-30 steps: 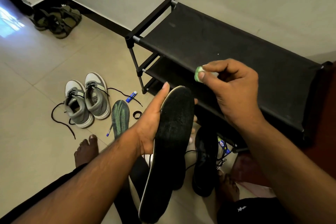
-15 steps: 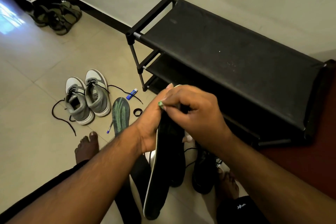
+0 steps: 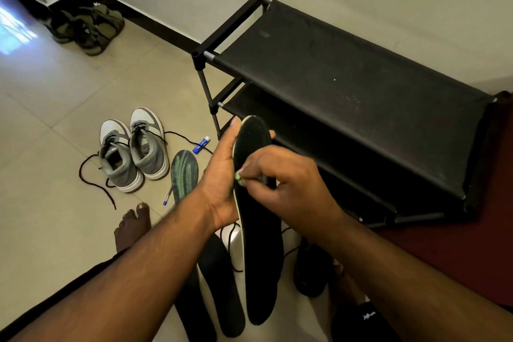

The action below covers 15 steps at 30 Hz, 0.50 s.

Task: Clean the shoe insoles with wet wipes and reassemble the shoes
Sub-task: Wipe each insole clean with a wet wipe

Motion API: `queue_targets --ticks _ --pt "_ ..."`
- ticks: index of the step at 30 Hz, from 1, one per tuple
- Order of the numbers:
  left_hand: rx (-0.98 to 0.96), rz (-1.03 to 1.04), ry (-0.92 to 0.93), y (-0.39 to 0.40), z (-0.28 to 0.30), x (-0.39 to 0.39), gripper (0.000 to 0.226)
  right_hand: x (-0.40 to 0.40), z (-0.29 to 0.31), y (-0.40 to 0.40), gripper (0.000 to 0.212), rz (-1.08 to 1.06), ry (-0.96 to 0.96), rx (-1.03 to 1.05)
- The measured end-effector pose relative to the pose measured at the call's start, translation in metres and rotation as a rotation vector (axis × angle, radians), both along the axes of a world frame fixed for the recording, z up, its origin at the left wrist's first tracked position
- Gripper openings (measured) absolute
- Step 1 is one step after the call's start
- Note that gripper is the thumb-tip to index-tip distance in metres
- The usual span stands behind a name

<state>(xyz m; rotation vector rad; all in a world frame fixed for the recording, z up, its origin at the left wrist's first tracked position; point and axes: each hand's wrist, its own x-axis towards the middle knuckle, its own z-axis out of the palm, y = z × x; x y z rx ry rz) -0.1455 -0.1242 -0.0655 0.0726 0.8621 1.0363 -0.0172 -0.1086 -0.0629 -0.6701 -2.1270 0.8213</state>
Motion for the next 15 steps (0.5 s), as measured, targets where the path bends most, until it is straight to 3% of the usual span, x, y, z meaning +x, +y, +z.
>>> queue_targets --ticks 4,9,12,15 --pt "0.042 -0.129 0.069 -0.008 0.000 0.011 0.066 0.005 0.003 0.011 0.005 -0.214 0.091 -0.122" --pt "0.062 -0.131 0.146 -0.008 -0.002 0.015 0.074 0.015 0.010 0.032 0.013 -0.560 0.194 -0.586" --pt "0.066 -0.120 0.230 -0.008 -0.005 0.013 0.075 0.017 0.023 0.034 0.011 -0.508 0.364 -0.696" --pt "0.089 -0.137 0.299 -0.010 -0.008 0.017 0.077 0.010 0.030 0.022 0.007 -0.397 0.320 -0.698"
